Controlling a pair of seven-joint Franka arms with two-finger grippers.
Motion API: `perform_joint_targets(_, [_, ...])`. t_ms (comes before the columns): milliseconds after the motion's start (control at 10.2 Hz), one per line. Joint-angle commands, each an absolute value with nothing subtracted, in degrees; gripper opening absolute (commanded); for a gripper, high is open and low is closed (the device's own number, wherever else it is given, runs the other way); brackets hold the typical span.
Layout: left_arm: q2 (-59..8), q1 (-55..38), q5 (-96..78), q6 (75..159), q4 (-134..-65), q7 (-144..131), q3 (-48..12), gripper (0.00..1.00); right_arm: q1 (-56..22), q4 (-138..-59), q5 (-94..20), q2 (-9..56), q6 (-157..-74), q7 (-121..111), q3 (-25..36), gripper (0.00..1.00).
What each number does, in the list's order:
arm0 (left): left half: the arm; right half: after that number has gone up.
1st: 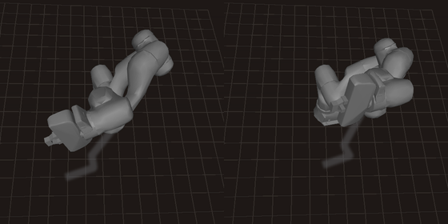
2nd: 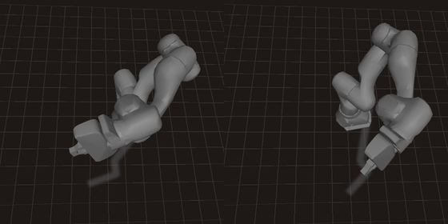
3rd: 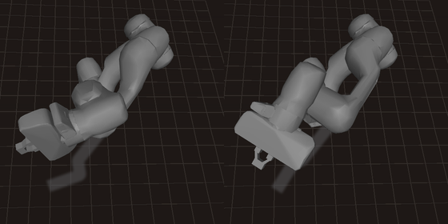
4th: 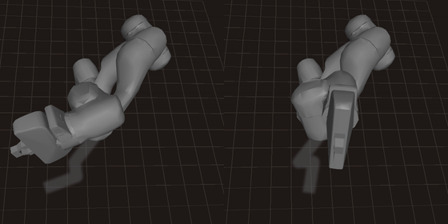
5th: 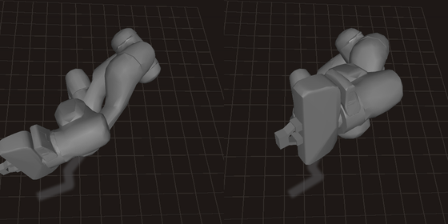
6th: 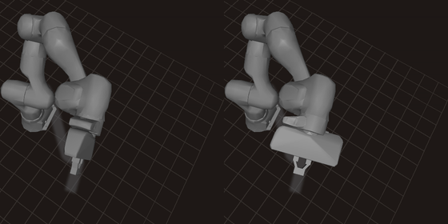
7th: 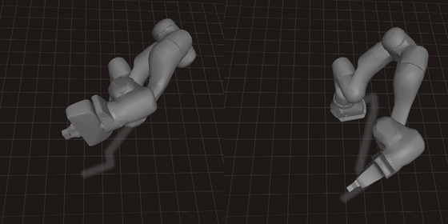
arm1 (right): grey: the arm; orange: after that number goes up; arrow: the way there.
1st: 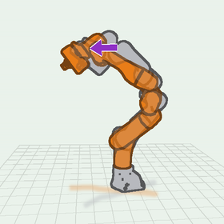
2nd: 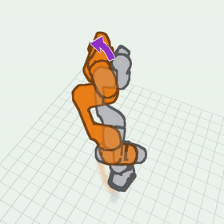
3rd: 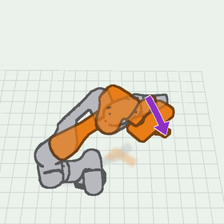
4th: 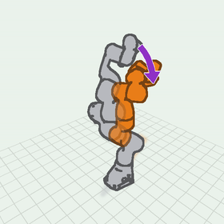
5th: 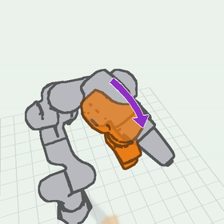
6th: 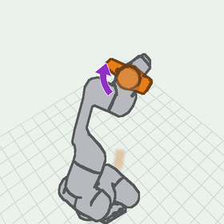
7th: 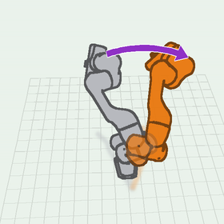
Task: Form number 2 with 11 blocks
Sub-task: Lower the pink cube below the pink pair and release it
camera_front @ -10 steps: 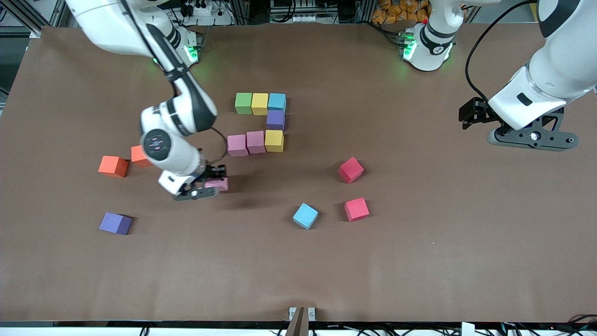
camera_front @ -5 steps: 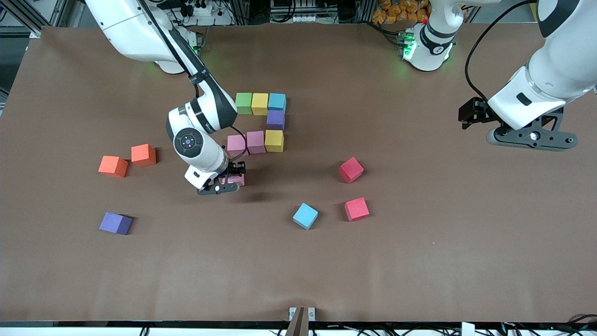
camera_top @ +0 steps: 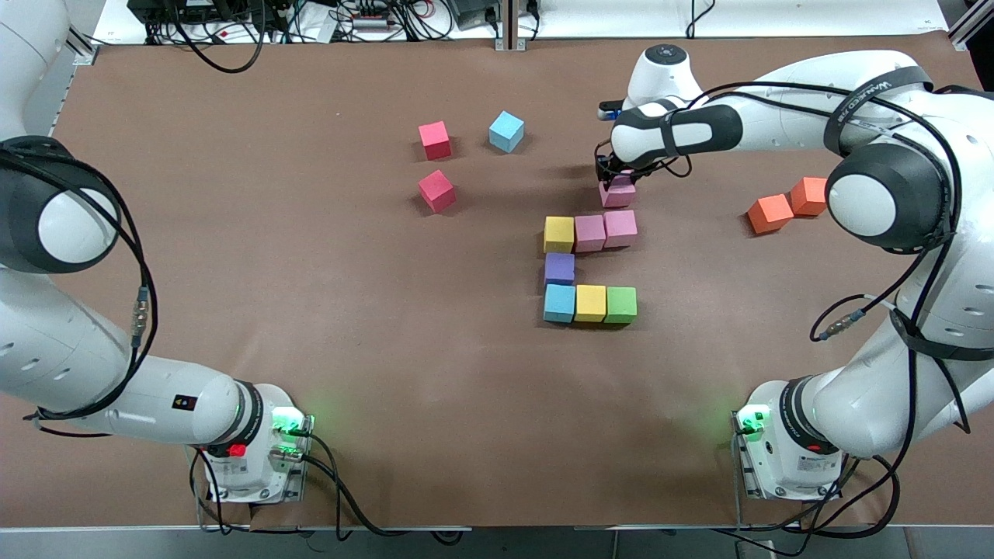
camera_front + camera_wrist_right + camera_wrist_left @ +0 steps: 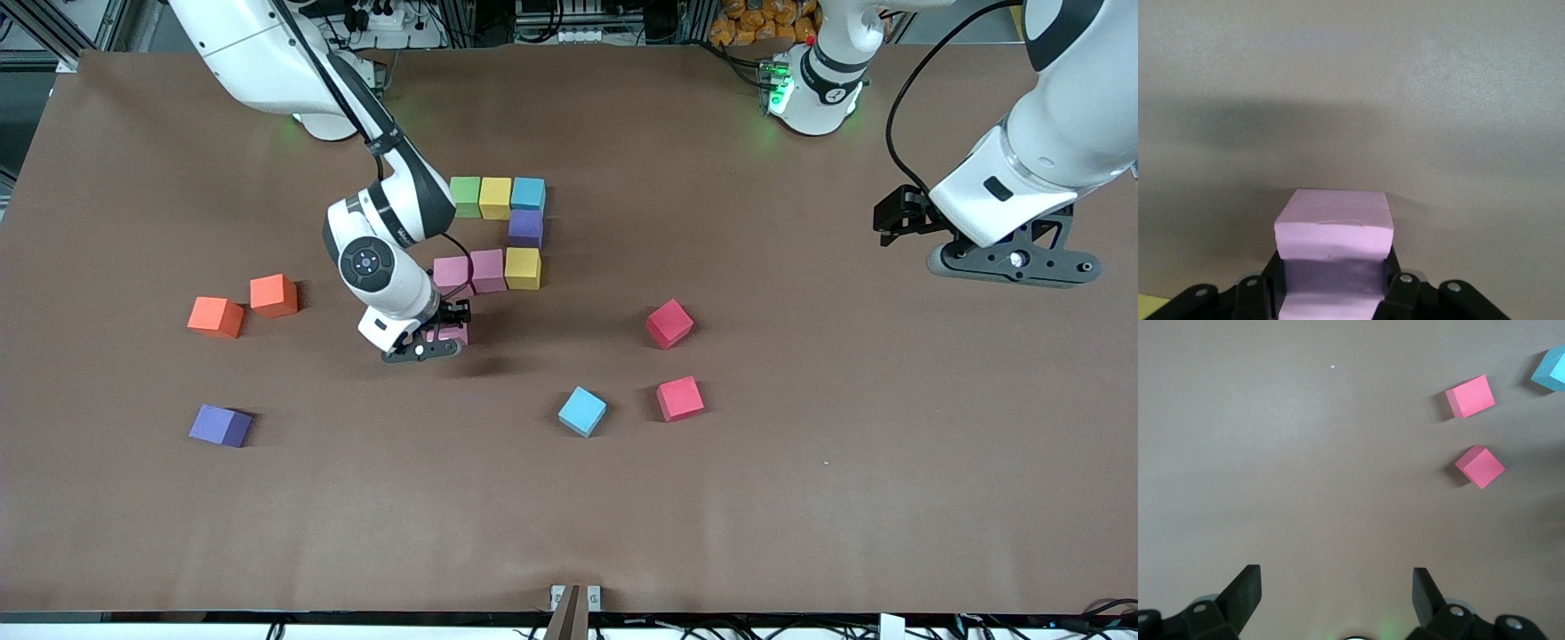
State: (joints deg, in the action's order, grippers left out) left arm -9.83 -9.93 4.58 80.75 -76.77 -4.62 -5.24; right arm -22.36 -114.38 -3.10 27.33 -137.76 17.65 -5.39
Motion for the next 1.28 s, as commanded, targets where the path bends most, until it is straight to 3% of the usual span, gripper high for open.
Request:
perform_joint_targets(0, [-9.0, -10.0, 4.0, 80.0, -77.1, -5.4, -5.2, 1.00, -23.8, -117.5, -3.3, 25.3, -138.9, 20.8, -5.2, 0.00])
perform_joint_targets(1179, [-9.0, -10.0, 4.0, 80.0, -77.1, -5.4, -5.3, 1.00, -24.9, -119.5, -3.0, 22.9, -137.2, 23.2, -5.2, 0.00])
